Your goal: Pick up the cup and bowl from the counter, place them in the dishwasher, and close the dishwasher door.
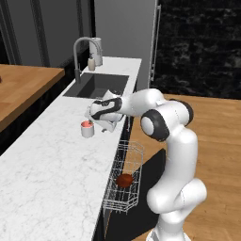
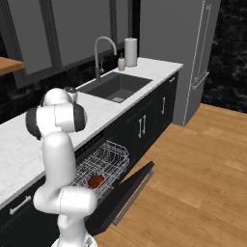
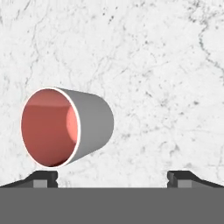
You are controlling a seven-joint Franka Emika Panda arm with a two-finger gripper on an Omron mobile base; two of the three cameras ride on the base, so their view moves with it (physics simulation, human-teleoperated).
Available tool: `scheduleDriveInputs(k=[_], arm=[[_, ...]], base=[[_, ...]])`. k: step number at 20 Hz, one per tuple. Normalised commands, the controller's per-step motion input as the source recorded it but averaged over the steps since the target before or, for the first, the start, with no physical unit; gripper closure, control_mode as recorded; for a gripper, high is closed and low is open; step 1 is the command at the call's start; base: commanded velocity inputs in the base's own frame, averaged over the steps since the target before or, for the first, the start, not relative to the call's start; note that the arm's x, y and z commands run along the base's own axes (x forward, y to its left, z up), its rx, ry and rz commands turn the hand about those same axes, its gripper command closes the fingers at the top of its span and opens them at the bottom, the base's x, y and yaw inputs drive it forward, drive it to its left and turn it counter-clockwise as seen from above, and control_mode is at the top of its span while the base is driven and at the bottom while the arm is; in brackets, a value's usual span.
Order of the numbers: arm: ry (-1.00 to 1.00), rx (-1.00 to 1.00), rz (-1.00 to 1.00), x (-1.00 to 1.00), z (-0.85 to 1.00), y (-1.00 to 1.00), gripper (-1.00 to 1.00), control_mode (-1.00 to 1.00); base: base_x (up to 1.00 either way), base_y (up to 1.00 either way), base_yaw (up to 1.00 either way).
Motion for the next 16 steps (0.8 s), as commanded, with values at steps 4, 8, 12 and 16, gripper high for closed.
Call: scheduleDriveInputs(k=[4,8,12,16], arm=[[0.00,-0.05,0.00,0.19,-0.02,0.28,-1.00,-1.00],[0.00,-0.05,0.00,0.24,-0.03,0.17,-1.00,-1.00],[0.00,-0.07,0.00,0.18,-0.11,0.01,-1.00,-1.00],[0.01,-0.07,0.00,0.15,-0.16,0.00,-1.00,-1.00]], base=[[0.00,0.00,0.00],[0.00,0.00,0.00],[0.00,0.00,0.00],[0.00,0.00,0.00]])
